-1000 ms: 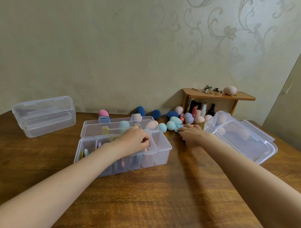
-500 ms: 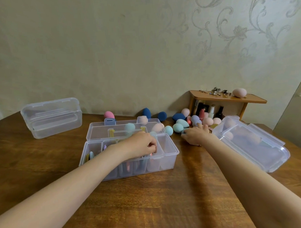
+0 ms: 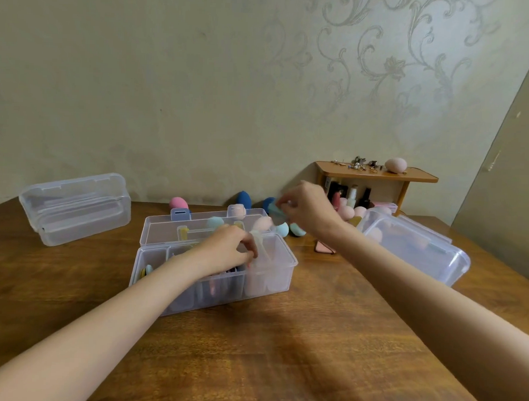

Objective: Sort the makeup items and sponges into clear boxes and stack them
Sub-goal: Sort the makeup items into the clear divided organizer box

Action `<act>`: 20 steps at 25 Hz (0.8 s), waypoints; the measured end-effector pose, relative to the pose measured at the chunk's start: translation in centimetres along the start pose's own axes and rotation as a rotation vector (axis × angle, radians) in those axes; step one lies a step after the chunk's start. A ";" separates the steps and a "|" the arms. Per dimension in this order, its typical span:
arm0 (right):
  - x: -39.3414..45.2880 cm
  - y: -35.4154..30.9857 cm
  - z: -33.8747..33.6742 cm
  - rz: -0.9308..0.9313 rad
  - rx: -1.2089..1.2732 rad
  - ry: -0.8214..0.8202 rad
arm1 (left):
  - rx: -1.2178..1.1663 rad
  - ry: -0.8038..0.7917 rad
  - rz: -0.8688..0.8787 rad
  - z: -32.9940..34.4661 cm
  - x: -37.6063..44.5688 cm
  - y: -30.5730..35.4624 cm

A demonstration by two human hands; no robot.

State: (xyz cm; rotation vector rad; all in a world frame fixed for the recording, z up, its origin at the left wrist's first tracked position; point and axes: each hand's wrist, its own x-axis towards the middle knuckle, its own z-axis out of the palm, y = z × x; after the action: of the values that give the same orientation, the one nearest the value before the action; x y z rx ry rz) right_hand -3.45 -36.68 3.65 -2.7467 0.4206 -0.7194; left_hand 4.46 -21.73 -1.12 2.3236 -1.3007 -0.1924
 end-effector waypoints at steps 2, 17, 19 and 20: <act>-2.2 -2.5 0.6 -0.107 -0.014 -0.041 | 0.054 0.021 -0.104 0.5 0.3 0.1; -4.6 -2.3 2.3 -0.034 0.169 -0.266 | 0.055 0.011 -0.055 0.0 -0.6 0.9; -3.4 0.0 1.3 0.037 0.062 -0.104 | 0.063 -0.012 -0.051 -0.2 -0.4 0.6; -3.0 1.4 1.1 0.048 -0.189 -0.096 | 0.087 -0.020 -0.040 -0.2 -0.2 0.5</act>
State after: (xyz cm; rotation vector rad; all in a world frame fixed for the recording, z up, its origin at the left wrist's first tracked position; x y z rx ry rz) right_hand -5.68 -36.69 0.95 -2.9212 0.5570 -0.5588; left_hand 4.07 -21.69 -0.72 2.4278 -1.2965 -0.1754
